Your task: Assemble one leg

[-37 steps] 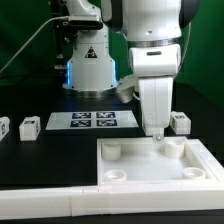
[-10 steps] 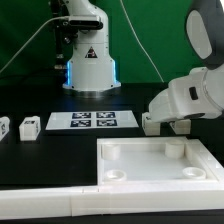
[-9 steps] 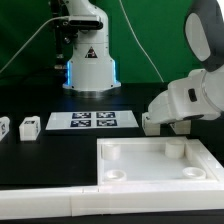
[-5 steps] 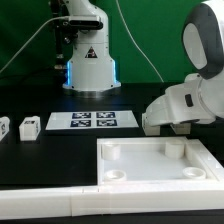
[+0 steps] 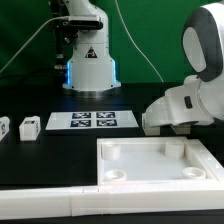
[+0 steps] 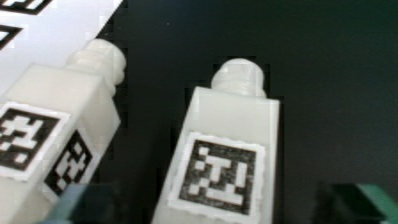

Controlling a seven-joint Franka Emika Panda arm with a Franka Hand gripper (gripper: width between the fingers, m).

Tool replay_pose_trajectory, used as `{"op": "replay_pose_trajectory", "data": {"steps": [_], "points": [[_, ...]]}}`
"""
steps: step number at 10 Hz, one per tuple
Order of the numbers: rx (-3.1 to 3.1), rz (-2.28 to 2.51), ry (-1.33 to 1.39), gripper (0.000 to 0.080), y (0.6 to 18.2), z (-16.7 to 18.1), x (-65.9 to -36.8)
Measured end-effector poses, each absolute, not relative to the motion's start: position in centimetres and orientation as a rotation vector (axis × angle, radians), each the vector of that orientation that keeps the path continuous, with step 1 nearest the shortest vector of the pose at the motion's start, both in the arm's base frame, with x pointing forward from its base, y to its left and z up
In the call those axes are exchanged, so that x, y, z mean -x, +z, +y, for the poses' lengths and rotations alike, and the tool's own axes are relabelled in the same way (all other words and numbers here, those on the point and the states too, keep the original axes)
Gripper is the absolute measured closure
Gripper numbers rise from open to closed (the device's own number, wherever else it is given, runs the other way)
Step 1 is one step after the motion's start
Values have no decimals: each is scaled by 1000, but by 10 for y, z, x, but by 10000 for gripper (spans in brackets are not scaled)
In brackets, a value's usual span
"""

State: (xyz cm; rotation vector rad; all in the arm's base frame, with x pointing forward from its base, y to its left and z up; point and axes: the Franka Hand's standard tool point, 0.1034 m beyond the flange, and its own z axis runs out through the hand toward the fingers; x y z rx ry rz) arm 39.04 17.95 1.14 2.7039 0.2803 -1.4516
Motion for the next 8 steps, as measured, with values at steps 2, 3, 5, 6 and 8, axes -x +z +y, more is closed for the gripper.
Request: {"op": "replay_pose_trajectory", "data": {"steps": [2,3,5,6,8], "points": [[-2704,281,-1452,477,11,180,-390],[-2704,281,-1452,509,11,180,-390],[-2704,281,-1452,509,11,180,-390],[-2704,281,-1452,509,11,180,-390],[-2704,281,-1452,509,11,180,-390]]}}
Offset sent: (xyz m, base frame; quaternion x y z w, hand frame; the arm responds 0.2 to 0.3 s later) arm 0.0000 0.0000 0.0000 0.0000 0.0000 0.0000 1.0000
